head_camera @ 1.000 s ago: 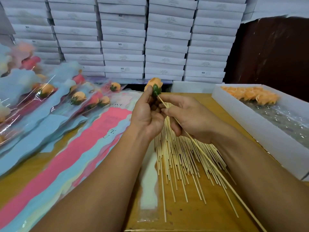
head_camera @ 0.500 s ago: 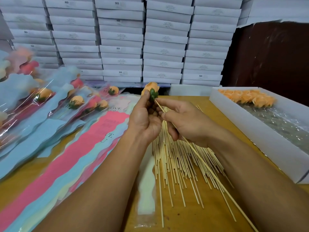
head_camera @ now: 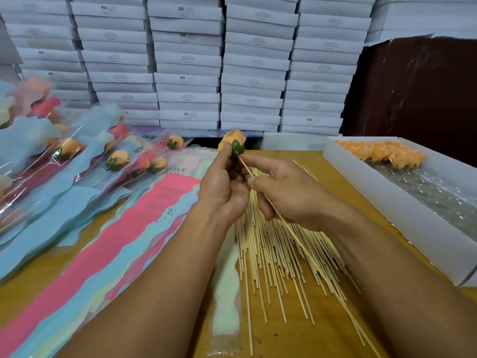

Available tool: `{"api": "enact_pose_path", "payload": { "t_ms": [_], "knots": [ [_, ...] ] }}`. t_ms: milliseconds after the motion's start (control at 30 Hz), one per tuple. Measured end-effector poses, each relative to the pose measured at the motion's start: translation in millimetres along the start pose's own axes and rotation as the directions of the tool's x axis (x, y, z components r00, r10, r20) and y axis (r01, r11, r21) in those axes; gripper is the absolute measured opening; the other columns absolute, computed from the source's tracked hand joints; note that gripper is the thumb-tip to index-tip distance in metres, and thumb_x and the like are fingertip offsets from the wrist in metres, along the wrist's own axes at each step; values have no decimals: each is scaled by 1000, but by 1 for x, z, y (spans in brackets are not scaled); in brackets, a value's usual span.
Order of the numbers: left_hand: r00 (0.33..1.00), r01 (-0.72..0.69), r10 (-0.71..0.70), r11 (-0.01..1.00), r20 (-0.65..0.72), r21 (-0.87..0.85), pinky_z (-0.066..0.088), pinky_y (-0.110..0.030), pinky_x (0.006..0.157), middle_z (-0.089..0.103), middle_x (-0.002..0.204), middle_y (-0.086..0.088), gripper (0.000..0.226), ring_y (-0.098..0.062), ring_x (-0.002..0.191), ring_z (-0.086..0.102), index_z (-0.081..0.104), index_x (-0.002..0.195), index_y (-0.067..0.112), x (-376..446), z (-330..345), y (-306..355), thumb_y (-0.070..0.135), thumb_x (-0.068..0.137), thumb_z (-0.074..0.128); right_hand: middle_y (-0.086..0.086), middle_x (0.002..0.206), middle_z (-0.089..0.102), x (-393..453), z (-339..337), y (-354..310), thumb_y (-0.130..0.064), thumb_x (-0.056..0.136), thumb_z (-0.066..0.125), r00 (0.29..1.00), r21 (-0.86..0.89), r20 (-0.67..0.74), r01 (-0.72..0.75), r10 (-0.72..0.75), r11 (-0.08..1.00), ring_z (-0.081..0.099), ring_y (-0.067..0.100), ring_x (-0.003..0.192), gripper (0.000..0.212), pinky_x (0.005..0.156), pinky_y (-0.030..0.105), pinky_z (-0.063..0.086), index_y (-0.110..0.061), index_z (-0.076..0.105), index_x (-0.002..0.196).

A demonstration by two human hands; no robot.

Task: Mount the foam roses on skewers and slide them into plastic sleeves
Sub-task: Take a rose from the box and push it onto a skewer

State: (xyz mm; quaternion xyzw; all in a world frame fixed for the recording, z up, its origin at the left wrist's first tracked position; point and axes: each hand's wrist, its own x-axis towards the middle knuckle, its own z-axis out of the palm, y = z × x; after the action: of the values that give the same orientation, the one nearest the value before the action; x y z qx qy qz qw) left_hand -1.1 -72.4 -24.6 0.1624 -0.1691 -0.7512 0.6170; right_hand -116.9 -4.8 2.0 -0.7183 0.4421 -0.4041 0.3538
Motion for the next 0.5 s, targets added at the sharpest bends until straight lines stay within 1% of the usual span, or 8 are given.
{"api": "enact_pose_path", "payload": {
  "t_ms": [100,167,200,267,333,367,433,500],
  "knots": [
    [1000,-2,2,1000,-7,7,33,-32,114,54,81,-4,29,-12,75,49,57,122,7,0,0,0,25,98,60,6,45,54,1,1,0,-20,98,47,1000,9,5,11,-11,1000,34,12,34,52,36,19,28,-71,60,93],
    [1000,-2,2,1000,-17,24,36,-31,108,53,79,-4,29,-13,74,47,57,121,7,0,0,0,23,98,60,5,45,54,1,1,1,-20,99,46,1000,4,-1,15,-15,1000,35,12,34,54,36,19,28,-72,60,91],
    [1000,-1,1,999,-21,33,37,-30,104,51,79,-5,28,-13,73,46,57,120,7,0,0,0,23,98,60,4,45,54,1,1,2,-19,100,46,1000,-3,-7,18,-18,1000,36,11,34,53,36,19,29,-70,60,92],
    [1000,2,0,999,-27,49,36,-30,96,50,78,-5,26,-13,72,44,56,118,7,-1,0,-1,22,97,61,4,45,53,2,1,4,-16,102,46,1000,-18,-15,26,-26,1000,38,10,35,46,38,19,31,-58,63,103],
    [999,-3,5,998,-36,66,35,-30,92,48,77,-5,22,-13,70,43,57,114,7,-2,0,-1,21,97,61,4,45,53,2,2,5,-13,102,46,1000,-35,-18,25,-25,999,41,8,36,37,40,18,33,-42,64,117],
    [999,-8,11,997,-38,77,35,-31,92,48,76,-5,20,-13,69,43,58,111,7,-3,0,-1,20,97,60,4,45,53,2,3,5,-12,103,46,1000,-42,-20,21,-21,999,40,6,35,34,39,18,33,-37,64,119],
    [999,-30,34,994,-39,101,37,-33,93,51,75,-4,12,-13,70,46,61,102,7,-4,1,-3,17,97,60,4,46,52,2,2,6,-12,103,47,1000,-45,-25,11,-12,999,38,3,33,30,37,15,31,-33,66,113],
    [997,-61,67,990,-47,130,40,-33,89,53,74,-4,9,-13,69,48,62,91,7,-6,2,-6,14,97,59,2,45,51,3,1,8,-10,104,47,999,-43,-31,-7,6,999,38,3,32,28,36,13,29,-27,67,112]
  ]
}}
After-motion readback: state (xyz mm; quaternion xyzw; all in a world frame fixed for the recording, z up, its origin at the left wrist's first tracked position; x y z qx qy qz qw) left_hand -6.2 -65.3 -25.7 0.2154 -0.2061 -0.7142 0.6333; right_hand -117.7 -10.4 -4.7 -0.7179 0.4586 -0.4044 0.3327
